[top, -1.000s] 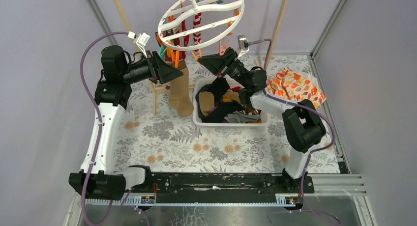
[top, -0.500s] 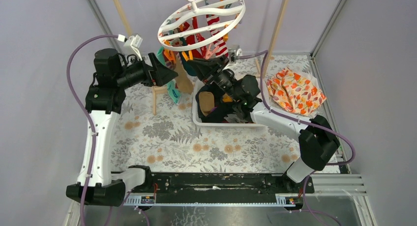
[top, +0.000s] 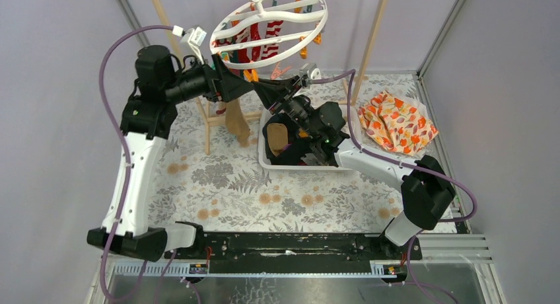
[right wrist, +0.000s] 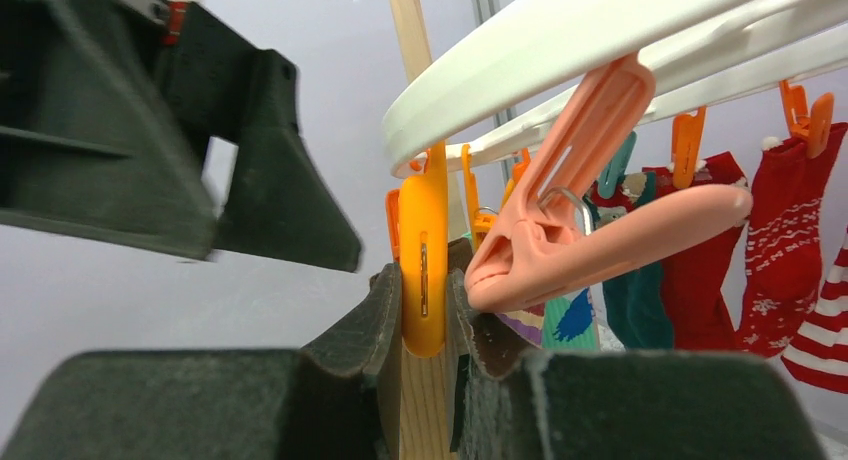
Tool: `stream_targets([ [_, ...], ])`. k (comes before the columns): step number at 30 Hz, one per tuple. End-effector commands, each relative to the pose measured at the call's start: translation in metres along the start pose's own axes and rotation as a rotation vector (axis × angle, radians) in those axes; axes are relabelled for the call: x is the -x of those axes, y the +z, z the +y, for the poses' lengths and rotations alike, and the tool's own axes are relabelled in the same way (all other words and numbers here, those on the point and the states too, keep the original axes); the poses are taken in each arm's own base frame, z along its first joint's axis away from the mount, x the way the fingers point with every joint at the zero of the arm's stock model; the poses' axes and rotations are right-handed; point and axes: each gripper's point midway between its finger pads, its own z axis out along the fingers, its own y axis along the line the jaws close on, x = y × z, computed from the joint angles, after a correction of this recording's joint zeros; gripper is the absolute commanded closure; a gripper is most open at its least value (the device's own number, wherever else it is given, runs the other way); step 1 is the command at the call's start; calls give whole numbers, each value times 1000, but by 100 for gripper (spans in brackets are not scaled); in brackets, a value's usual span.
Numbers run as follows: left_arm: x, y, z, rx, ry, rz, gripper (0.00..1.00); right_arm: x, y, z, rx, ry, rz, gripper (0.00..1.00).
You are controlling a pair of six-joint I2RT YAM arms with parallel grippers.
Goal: Clip the socks to the hanger
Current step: Open the clamp at the hanger.
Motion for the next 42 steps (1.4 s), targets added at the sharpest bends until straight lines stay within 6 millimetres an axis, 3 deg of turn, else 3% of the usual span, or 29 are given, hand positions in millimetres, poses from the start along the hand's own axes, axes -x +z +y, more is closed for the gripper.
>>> stream_targets([
  [1,23,20,1,-13,8,-46,22,36,5,13,17,-46,-95,100],
  [16,31,51,20,-20,-48,-58,43,37,1,16,19,-82,-76,100],
  [27,32,62,22,-28,-62,-47,51,34,2,19,33,-94,-49,99],
  [32,31,65,23,-37,-72,-39,78,32,-2,18,24,-91,-24,95],
  [35,30,64,22,-43,-67,-35,86,30,-7,16,3,-78,-4,86],
  [39,28,62,21,-42,-54,-35,97,33,-21,-1,-117,-49,20,49],
  [42,27,60,20,-43,-43,-33,100,36,-41,-15,-215,-64,68,33],
])
